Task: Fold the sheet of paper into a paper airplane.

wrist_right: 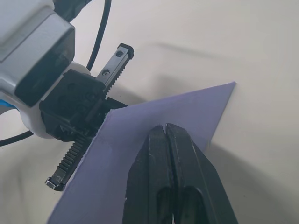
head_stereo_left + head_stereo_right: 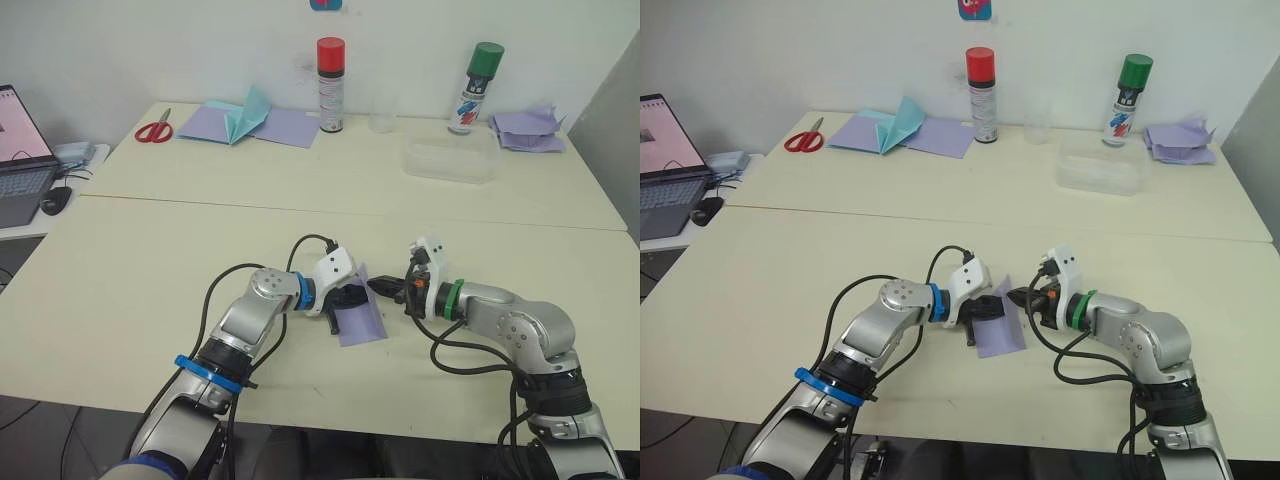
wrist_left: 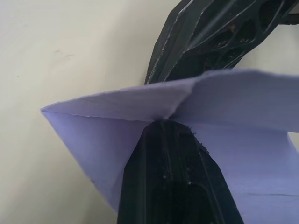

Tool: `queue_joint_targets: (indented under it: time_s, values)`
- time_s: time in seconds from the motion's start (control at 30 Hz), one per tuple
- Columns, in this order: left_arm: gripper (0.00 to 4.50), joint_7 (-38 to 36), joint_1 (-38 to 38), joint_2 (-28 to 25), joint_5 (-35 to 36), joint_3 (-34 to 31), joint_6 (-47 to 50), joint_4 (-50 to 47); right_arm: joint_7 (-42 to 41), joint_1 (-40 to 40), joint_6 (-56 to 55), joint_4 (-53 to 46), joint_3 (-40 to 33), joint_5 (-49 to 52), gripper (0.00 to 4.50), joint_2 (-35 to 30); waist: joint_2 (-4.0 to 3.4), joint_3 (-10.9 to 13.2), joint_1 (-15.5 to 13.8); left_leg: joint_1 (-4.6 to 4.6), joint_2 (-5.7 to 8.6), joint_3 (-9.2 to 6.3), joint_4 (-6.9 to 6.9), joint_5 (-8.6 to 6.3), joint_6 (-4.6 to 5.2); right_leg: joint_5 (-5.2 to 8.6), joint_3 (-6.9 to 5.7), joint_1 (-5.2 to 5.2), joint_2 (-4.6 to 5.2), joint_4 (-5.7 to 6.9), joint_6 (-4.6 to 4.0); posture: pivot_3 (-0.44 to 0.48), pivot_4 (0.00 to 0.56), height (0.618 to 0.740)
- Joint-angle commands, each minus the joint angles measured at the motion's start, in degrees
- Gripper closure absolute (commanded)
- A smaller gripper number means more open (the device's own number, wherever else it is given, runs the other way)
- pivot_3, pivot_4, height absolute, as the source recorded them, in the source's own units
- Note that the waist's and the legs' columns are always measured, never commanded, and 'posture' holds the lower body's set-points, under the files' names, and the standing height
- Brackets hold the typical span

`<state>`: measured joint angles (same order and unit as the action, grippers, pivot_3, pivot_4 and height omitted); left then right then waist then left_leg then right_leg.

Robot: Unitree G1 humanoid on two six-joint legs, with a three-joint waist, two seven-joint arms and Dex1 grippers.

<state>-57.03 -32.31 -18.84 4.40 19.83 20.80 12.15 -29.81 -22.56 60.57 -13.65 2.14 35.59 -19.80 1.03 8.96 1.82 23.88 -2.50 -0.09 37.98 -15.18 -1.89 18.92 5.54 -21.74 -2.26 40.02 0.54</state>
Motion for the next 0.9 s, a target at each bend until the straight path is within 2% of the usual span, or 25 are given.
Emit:
queue_joint_targets:
  time_s: [0.03,0.27,0.57,0.77,0.9]
  values:
    - [4.47,-0.88,-0.55,-2.21,-0.05,-0.94,0.33,-0.58,0.34,0.01,-1.04,-2.11,0.69,0.19,4.5,0.96,0.0,0.0,0.03,0.0,0.0,0.0,0.0,0.0,0.0,0.0,0.0,0.0,0.0,0.01,0.0,0.0,0.15,0.74]
    - [4.47,-2.64,1.93,-9.1,1.3,-3.13,4.23,-4.86,0.32,-0.26,-3.77,1.2,3.61,-2.62,4.5,3.09,-0.01,0.0,0.11,-0.03,-0.08,-0.04,-0.01,0.0,0.0,0.0,-0.02,-0.02,-0.01,0.06,0.0,0.0,0.15,0.74]
    - [4.47,-1.05,2.85,-13.71,2.89,-6.99,7.85,-8.76,-0.92,-0.57,-7.21,4.98,7.08,-6.71,4.5,2.95,-0.01,0.0,0.14,-0.04,-0.09,-0.05,0.01,0.0,0.0,0.0,-0.05,-0.03,0.01,0.07,0.0,0.0,0.15,0.74]
    - [4.47,2.05,2.23,-12.54,4.76,-11.47,4.56,-9.68,-1.05,-0.74,-8.84,7.24,9.94,-10.88,4.5,1.4,-0.02,0.0,0.03,-0.03,-0.1,-0.04,0.02,0.0,0.0,0.0,-0.08,-0.08,0.03,0.12,0.0,0.0,0.15,0.74]
    - [4.47,2.21,3.45,-10.16,4.61,-9.68,3.01,-10.87,-1.64,-0.74,-9.11,7.72,10.08,-11.48,4.5,1.25,-0.01,0.0,0.02,-0.04,-0.06,-0.02,0.06,0.0,-0.01,0.0,-0.08,-0.03,0.07,0.11,0.0,0.0,0.15,0.74]
